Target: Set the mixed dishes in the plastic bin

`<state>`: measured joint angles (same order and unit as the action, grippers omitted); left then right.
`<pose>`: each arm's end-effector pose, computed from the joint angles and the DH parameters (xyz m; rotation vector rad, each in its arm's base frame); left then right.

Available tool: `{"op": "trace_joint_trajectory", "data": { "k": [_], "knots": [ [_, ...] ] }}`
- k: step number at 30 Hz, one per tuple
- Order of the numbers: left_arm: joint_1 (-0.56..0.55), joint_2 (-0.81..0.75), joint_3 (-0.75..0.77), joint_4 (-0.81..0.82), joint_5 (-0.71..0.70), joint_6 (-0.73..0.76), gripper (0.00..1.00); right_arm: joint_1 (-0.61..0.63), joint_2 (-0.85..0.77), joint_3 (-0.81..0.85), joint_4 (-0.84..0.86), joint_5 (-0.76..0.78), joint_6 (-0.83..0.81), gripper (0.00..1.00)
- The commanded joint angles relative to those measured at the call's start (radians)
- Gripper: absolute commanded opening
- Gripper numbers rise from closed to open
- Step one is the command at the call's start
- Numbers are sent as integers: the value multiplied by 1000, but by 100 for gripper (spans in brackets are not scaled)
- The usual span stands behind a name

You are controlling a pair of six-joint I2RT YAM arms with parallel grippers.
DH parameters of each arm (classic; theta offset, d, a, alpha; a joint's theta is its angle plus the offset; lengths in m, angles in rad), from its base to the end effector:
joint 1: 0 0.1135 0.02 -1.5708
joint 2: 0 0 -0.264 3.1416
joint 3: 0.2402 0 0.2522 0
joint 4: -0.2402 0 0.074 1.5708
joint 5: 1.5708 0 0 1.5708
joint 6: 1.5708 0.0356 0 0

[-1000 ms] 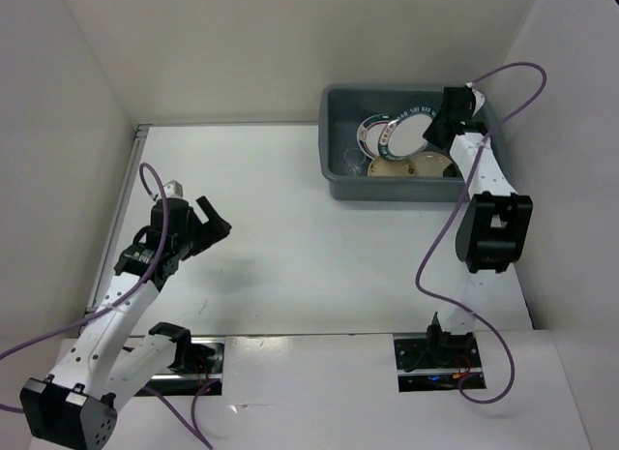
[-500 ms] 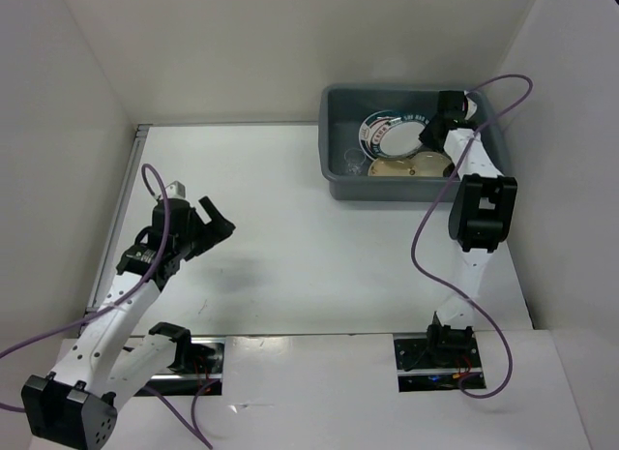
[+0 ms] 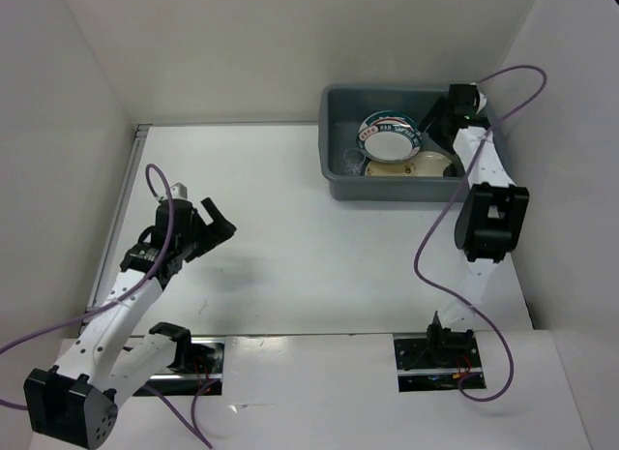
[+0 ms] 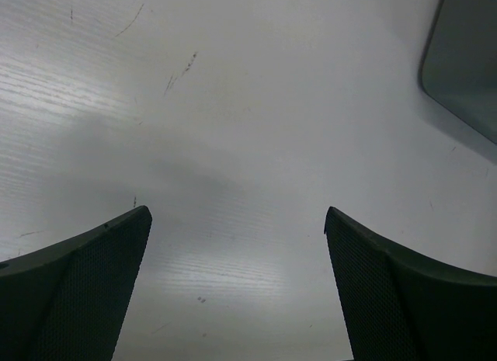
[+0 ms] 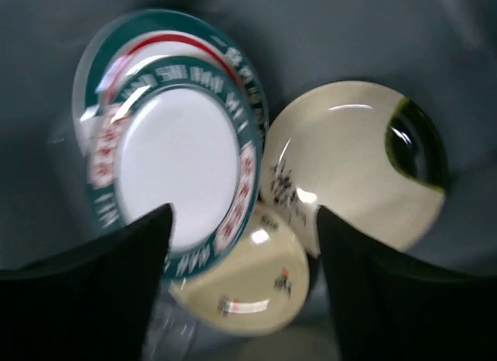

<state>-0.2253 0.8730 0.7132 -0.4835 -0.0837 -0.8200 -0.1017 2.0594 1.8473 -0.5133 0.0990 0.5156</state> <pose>0.1852 -0.0394 0.2704 -0.7056 2.1416 -0.4810 0.4751 -0.0520 0.2811 0.7454 2.1694 0.1008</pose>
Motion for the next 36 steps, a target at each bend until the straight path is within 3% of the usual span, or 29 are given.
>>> {"op": "trace_joint_trajectory", "data": {
  "k": [1, 3, 4, 6, 8, 10, 14, 17, 18, 22, 26, 36],
  "knots": [
    [-2, -9, -1, 77, -14, -30, 100, -9, -361, -35, -19, -24, -92, 83],
    [-2, -46, 8, 108, -14, -30, 100, -9, -497, -162, -28, -42, -124, 92],
    [-2, -58, 8, 108, -24, -30, 100, -9, -666, -225, 23, -62, -124, 94],
    [-2, -100, 32, 94, -63, -30, 100, -9, -828, -402, 65, -114, -109, 100],
    [-2, -141, 41, 79, -91, -13, 100, -9, -1021, -546, 84, -226, -85, 100],
    [-11, -153, 42, 79, -123, 2, 100, 3, -1103, -624, 65, -313, -46, 100],
    [-29, -126, 52, 69, -134, 13, 100, 26, -1298, -936, 107, -679, 59, 100],
    [-29, -126, 52, 69, -125, 13, 100, 59, -1422, -1083, 113, -771, 122, 100],
    [-29, -126, 52, 69, -125, 13, 100, 59, -1538, -1103, 58, -783, 123, 100],
    [-29, -169, 40, 69, -139, 13, 100, 59, -1832, -1128, -112, -711, 151, 100],
    [-29, -235, 6, 69, -178, 13, 100, 117, -2065, -1223, -77, -596, 334, 100],
    [-29, -307, -84, 73, -224, -90, 100, 157, -2061, -1244, -106, -279, 349, 100]
  ]
}}
